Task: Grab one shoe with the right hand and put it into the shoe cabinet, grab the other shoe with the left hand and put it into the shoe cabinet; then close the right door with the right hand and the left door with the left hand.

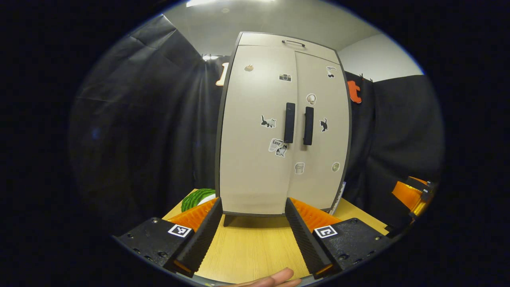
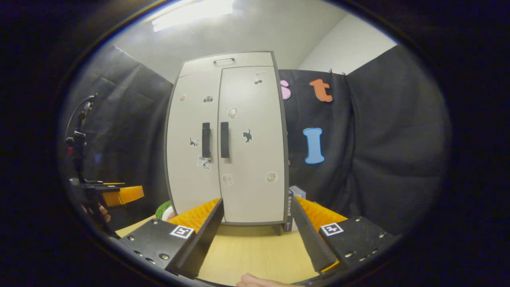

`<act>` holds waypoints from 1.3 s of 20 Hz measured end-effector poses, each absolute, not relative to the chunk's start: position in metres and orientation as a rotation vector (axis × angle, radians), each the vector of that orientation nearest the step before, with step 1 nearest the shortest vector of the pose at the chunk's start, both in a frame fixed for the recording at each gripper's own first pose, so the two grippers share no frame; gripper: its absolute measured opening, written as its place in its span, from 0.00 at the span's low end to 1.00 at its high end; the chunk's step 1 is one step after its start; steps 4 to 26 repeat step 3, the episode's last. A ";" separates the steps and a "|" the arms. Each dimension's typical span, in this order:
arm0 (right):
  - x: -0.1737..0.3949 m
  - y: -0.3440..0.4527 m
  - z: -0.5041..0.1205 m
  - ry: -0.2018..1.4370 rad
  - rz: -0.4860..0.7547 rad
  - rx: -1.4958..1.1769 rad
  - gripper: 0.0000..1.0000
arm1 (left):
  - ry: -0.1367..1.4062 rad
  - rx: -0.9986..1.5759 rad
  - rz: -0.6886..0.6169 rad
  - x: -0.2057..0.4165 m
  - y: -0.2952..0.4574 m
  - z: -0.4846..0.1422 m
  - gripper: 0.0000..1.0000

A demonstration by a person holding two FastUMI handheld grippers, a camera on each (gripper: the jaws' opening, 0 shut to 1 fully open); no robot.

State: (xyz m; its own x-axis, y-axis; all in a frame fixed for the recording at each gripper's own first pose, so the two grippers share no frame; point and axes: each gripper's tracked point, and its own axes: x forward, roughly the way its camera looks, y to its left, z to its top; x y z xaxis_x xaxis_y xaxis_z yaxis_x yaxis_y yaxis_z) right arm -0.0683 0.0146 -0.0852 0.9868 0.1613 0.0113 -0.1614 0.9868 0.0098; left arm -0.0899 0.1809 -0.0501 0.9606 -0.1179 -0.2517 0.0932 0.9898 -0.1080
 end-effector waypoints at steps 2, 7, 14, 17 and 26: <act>-0.071 0.014 -0.080 -0.031 0.157 0.011 1.00 | 0.213 -0.091 -0.084 -0.090 0.185 -0.039 0.96; -0.073 0.013 -0.076 -0.042 0.154 0.009 1.00 | 0.187 -0.093 -0.075 -0.092 0.187 -0.032 0.96; -0.073 0.013 -0.076 -0.042 0.154 0.009 1.00 | 0.187 -0.093 -0.075 -0.092 0.187 -0.032 0.96; -0.073 0.013 -0.076 -0.042 0.154 0.009 1.00 | 0.187 -0.093 -0.075 -0.092 0.187 -0.032 0.96; -0.073 0.013 -0.076 -0.042 0.154 0.009 1.00 | 0.187 -0.093 -0.075 -0.092 0.187 -0.032 0.96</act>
